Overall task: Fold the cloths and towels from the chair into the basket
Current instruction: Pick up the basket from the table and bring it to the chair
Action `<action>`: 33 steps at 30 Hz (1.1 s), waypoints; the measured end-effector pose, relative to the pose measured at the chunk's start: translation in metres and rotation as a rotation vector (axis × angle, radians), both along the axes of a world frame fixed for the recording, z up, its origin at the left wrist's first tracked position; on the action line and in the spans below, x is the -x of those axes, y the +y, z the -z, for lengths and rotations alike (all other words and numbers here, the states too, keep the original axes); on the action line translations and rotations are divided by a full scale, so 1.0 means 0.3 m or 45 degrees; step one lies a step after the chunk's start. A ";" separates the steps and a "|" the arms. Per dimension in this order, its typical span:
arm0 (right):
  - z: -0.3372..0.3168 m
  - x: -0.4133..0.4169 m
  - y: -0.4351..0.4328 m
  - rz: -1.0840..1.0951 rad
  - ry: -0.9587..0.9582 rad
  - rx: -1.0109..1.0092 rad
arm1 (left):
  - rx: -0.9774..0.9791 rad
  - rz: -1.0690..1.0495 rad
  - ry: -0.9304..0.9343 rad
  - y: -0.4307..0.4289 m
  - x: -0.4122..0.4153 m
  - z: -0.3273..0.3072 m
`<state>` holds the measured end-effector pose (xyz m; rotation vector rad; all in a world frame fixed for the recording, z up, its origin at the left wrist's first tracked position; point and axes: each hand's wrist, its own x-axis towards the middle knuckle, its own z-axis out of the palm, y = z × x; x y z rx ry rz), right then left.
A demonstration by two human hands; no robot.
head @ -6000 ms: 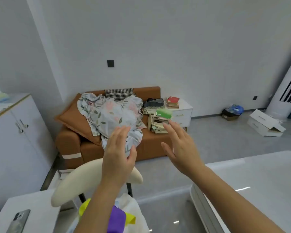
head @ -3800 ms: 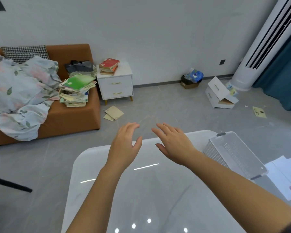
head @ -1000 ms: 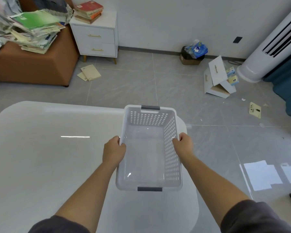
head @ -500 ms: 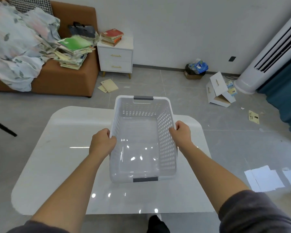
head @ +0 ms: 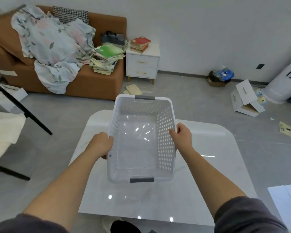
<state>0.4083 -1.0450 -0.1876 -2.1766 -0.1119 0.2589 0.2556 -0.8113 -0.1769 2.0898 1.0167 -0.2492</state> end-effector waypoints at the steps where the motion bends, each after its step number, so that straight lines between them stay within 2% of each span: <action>1: 0.002 0.006 0.040 0.001 0.007 -0.009 | -0.031 0.017 0.001 0.034 -0.003 -0.008; 6: 0.014 0.073 0.447 -0.050 0.109 -0.083 | -0.173 -0.052 0.042 0.346 0.065 -0.013; 12: 0.083 0.267 0.859 -0.227 0.460 -0.078 | -0.293 -0.158 0.145 0.702 0.255 -0.001; 17: 0.143 0.477 1.122 -0.170 0.673 -0.192 | -0.277 -0.126 0.121 0.988 0.421 0.015; 20: 0.147 0.598 1.270 -0.046 0.711 -0.250 | -0.174 -0.091 0.076 1.135 0.528 0.017; 26: 0.160 0.794 1.510 0.090 0.726 -0.271 | 0.050 0.060 0.308 1.362 0.743 0.069; 33: 0.201 0.848 1.724 0.109 0.747 -0.212 | -0.065 0.018 0.266 1.589 0.751 0.175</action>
